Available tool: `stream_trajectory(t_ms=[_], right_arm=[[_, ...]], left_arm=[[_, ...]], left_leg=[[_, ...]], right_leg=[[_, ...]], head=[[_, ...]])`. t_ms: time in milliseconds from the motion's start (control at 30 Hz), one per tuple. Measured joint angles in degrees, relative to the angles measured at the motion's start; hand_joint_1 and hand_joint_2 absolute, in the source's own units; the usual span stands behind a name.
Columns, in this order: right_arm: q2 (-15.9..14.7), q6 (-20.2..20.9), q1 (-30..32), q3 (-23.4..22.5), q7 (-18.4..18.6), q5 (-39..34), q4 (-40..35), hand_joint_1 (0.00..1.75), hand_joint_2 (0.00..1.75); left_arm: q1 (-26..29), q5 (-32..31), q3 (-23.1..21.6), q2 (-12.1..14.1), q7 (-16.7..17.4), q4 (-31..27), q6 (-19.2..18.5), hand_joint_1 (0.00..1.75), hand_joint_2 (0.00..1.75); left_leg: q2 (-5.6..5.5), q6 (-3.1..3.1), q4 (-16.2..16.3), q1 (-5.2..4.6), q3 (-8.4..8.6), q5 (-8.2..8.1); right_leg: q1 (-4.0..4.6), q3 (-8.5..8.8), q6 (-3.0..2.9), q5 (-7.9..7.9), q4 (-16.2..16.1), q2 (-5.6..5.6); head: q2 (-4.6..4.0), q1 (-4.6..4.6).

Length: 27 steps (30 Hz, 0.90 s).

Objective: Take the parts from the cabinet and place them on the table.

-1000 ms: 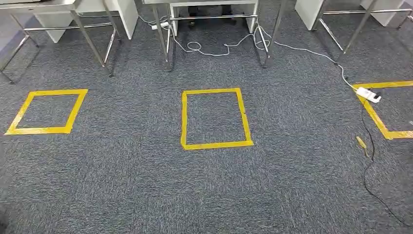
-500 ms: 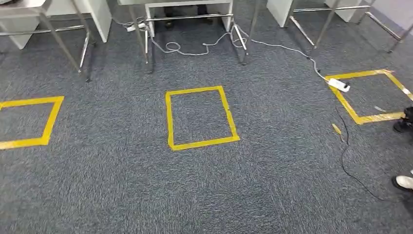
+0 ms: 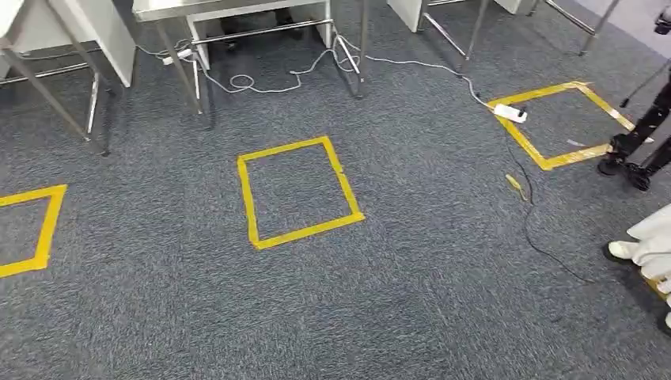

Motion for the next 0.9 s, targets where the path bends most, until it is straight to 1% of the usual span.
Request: stream_trajectory(t_ms=[33, 67, 100, 133, 167, 200, 233, 267, 300, 333, 367, 400, 433, 467, 500, 533, 567, 600, 633, 667, 700, 733, 767, 800, 833, 867, 900], right_arm=[[0.0, -0.1, 0.1, 0.0, 0.0, 0.0, 0.0, 0.0, 0.0], [0.0, -0.4, 0.1, 0.0, 0.2, 0.0, 0.0, 0.0, 0.0], [0.1, -0.7, 0.1, 0.0, 0.4, 0.0, 0.0, 0.0, 0.0], [0.2, -0.9, 0.1, 0.0, 0.5, 0.0, 0.0, 0.0, 0.0], [0.3, -0.9, 0.1, 0.0, 0.5, 0.0, 0.0, 0.0, 0.0], [0.5, -1.0, 0.0, 0.0, 0.5, 0.0, 0.0, 0.0, 0.0], [0.6, -1.1, -0.2, 0.0, 0.5, 0.0, 0.0, 0.0, 0.0], [0.7, -1.1, -0.2, 0.0, 0.5, 0.0, 0.0, 0.0, 0.0], [0.7, -1.1, 0.0, 0.0, 0.5, 0.0, 0.0, 0.0, 0.0], [0.8, -1.1, 0.1, 0.0, 0.5, 0.0, 0.0, 0.0, 0.0], [0.8, -1.2, 0.2, 0.0, 0.5, 0.0, 0.0, 0.0, 0.0], [0.7, -1.2, 0.1, 0.0, 0.5, 0.0, 0.0, 0.0, 0.0], [0.6, -1.2, 0.0, 0.0, 0.5, 0.0, 0.0, 0.0, 0.0], [0.7, -1.2, -0.1, 0.0, 0.5, 0.0, 0.0, 0.0, 0.0], [0.6, -1.2, -0.2, 0.0, 0.5, 0.0, 0.0, 0.0, 0.0], [0.6, -1.3, -0.2, 0.0, 0.6, 0.1, 0.0, 0.0, 0.0], [0.6, -1.4, -0.1, 0.0, 0.9, 0.2, 0.0, 0.0, 0.0], [0.6, -1.6, 0.0, 0.0, 1.2, 0.2, 0.0, 0.0, 0.0], [0.5, -1.9, 0.0, 0.0, 1.3, 0.2, 0.0, 0.0, 0.0], [0.5, -2.0, 0.0, 0.0, 1.5, 0.2, 0.0, 0.0, 0.0], [0.4, -2.1, 0.0, 0.0, 1.5, 0.2, 0.0, 0.0, 0.0], [0.5, -2.1, -0.2, 0.0, 1.5, 0.2, 0.1, 0.0, 0.0], [0.6, -2.2, -0.4, 0.0, 1.6, 0.2, 0.1, 0.0, 0.0], [0.6, -2.3, -0.4, 0.0, 1.6, 0.2, 0.1, 0.0, 0.0], [0.5, -2.4, -0.2, 0.0, 1.6, 0.3, 0.1, 0.0, 0.0], [0.5, -2.4, -0.2, 0.0, 1.6, 0.3, 0.1, 0.0, 0.0], [0.5, -2.5, -0.2, 0.0, 1.7, 0.3, 0.1, 0.0, 0.0]], left_arm=[[0.0, 0.0, 0.0, 0.0, 0.0, 0.0, 0.0, 0.0, 0.0], [0.0, -0.1, 0.0, 0.0, 0.0, 0.0, 0.0, 0.0, 0.0], [0.0, -0.1, 0.0, 0.0, -0.1, 0.0, 0.1, 0.0, 0.0], [0.0, -0.1, 0.0, 0.0, -0.2, 0.0, 0.2, 0.0, 0.0], [0.0, -0.1, 0.0, 0.0, -0.2, 0.0, 0.2, 0.0, 0.0], [0.1, -0.1, 0.0, 0.2, -0.2, 0.0, 0.3, 0.0, 0.0], [0.1, -0.1, 0.0, 0.2, -0.2, 0.0, 0.3, 0.0, 0.0], [0.1, -0.1, 0.0, 0.3, -0.3, 0.0, 0.3, 0.0, 0.0], [-0.1, -0.1, 0.0, 0.3, -0.3, 0.0, 0.3, 0.0, 0.0], [-0.2, -0.1, 0.0, 0.3, -0.2, 0.0, 0.4, 0.0, 0.0], [-0.2, -0.1, 0.0, 0.1, -0.3, 0.0, 0.4, 0.0, 0.0], [-0.2, -0.1, 0.0, 0.1, -0.3, 0.0, 0.4, 0.0, 0.0], [-0.2, -0.1, 0.0, 0.1, -0.3, 0.0, 0.4, 0.0, 0.0], [-0.2, -0.1, 0.0, 0.1, -0.3, 0.0, 0.4, 0.0, 0.0], [-0.1, -0.1, 0.0, 0.1, -0.3, 0.0, 0.4, 0.0, 0.0], [0.0, -0.1, 0.0, 0.1, -0.3, 0.0, 0.4, 0.0, 0.0], [-0.1, -0.1, 0.0, 0.1, -0.3, 0.0, 0.3, 0.0, 0.0], [-0.1, -0.2, 0.0, 0.0, -0.3, 0.0, 0.3, 0.0, 0.0], [-0.1, -0.3, 0.0, 0.0, -0.3, 0.0, 0.2, 0.0, 0.0], [-0.1, -0.4, 0.0, 0.0, -0.3, 0.0, 0.1, 0.0, 0.0], [-0.1, -0.5, 0.0, -0.1, -0.3, 0.0, -0.1, 0.0, 0.0], [-0.1, -0.5, 0.0, -0.1, -0.4, 0.0, -0.1, 0.0, 0.0], [-0.1, -0.6, 0.0, 0.0, -0.4, 0.0, -0.1, 0.0, 0.0], [-0.2, -0.6, 0.0, 0.0, -0.3, 0.0, -0.1, 0.0, 0.0], [-0.3, -0.6, 0.0, 0.0, -0.3, 0.0, 0.0, 0.0, 0.0], [-0.3, -0.6, 0.0, 0.0, -0.3, 0.0, 0.2, 0.0, 0.0], [-0.3, -0.7, 0.0, 0.0, -0.3, 0.0, 0.3, 0.0, 0.0]], left_leg=[[0.0, -0.12, 2.4, 0.11, -1.08, -0.35], [0.01, -0.07, 1.7, 0.16, -0.79, 0.82], [-0.1, 0.13, -1.8, 0.17, 0.82, 3.45], [-0.56, 0.46, -7.1, 0.16, 3.25, 6.53], [-1.82, 0.99, -12.0, 0.14, 5.5, 9.07], [-4.19, 1.71, -14.6, 0.19, 6.9, 9.06], [-4.07, 1.96, -14.9, 0.0, 6.75, 9.29], [-3.59, 2.13, -14.9, -0.17, 6.73, 9.09], [-3.14, 2.37, -15.0, -0.23, 6.74, 8.99], [-2.64, 2.6, -15.6, -0.28, 6.8, 9.18], [-1.79, 3.11, -17.4, 0.5, 7.49, 10.15], [-1.33, 3.31, -18.1, 0.24, 7.7, 10.51], [-1.0, 3.52, -18.1, 0.24, 7.58, 10.65], [-0.63, 3.68, -18.1, 0.22, 7.51, 10.75], [0.27, 3.65, -18.1, 0.01, 7.34, 10.73], [0.9, 3.64, -18.0, -0.13, 7.14, 10.75], [1.48, 3.56, -18.0, -0.19, 7.04, 10.8], [1.9, 3.53, -18.0, -0.19, 7.04, 10.8], [2.38, 3.44, -17.9, -0.17, 7.05, 10.79], [2.77, 3.32, -17.8, -0.12, 7.06, 10.72], [3.13, 3.04, -17.5, -0.09, 7.07, 10.55], [3.63, 2.51, -17.0, -0.35, 6.94, 10.28], [3.95, 2.04, -16.7, -0.59, 6.73, 10.0], [4.14, 1.72, -16.4, -0.67, 6.73, 9.94], [4.39, 1.55, -16.4, -0.48, 6.81, 9.95], [4.7, 1.24, -16.5, -0.31, 6.88, 10.05], [4.99, 0.83, -16.2, -0.04, 6.76, 9.74]], right_leg=[[0.07, -0.02, 0.0, 0.0, 0.1, 0.54], [0.11, 0.03, 0.02, -0.01, 0.2, 1.13], [0.13, 0.12, 0.03, -0.02, 0.3, 1.83], [0.17, 0.31, 0.04, -0.01, 0.3, 2.56], [0.21, 0.44, 0.05, -0.01, 0.3, 3.12], [0.09, 0.38, 0.16, 0.06, 0.2, 3.56], [0.44, 0.02, 0.45, 0.2, 0.3, 4.15], [0.1, -0.29, 0.74, 0.38, 0.3, 4.48], [-0.04, -0.45, 1.02, 0.56, 0.2, 4.94], [0.18, -0.54, 1.53, 0.89, -0.3, 5.33], [0.89, -0.71, 1.67, 0.73, 0.0, 5.03], [0.86, -1.94, 1.42, -0.35, 1.7, 2.7], [0.92, -2.9, 1.09, -1.56, 3.7, 1.7], [0.8, -3.94, 0.9, -2.53, 5.7, 1.15], [0.51, -6.98, 0.7, -5.03, 12.0, 0.41], [0.33, -9.15, 0.88, -6.58, 16.6, 0.17], [0.16, -9.85, 1.39, -6.77, 18.3, 0.05], [0.01, -9.11, 1.93, -6.15, 17.2, -0.08], [-0.18, -7.05, 2.67, -4.65, 13.7, -0.29], [-0.38, -4.44, 3.32, -2.91, 9.1, -0.7], [-0.57, -1.54, 3.85, -1.24, 3.9, -1.71], [-0.74, 0.41, 3.58, -0.94, -0.4, -3.89], [-0.03, 0.56, 3.24, -0.52, 0.1, -3.49], [-0.32, 0.22, 2.63, -0.48, 0.3, -2.7], [-0.11, 0.08, 2.48, -0.53, 0.4, -2.43], [0.06, -0.35, 2.12, -0.49, 0.4, -1.99], [-0.62, 0.17, 1.55, -0.23, 0.2, -1.51]], head=[[0.0, 0.02], [0.0, -0.02], [0.0, 0.0], [0.0, -0.04], [0.0, 0.0], [0.0, 0.11], [0.0, 0.13], [0.0, -0.26], [0.0, -0.31], [0.0, -0.26], [0.0, -0.26], [0.0, -0.17], [0.0, -0.09], [0.0, 0.07], [0.0, 0.13], [0.0, 0.11], [0.0, 0.15], [0.0, 0.13], [0.0, 0.18], [0.0, 0.15], [0.0, 0.15], [0.0, 0.18], [0.0, 0.15], [0.0, -0.07], [0.0, 0.07], [0.0, 0.07], [0.0, 0.09]])
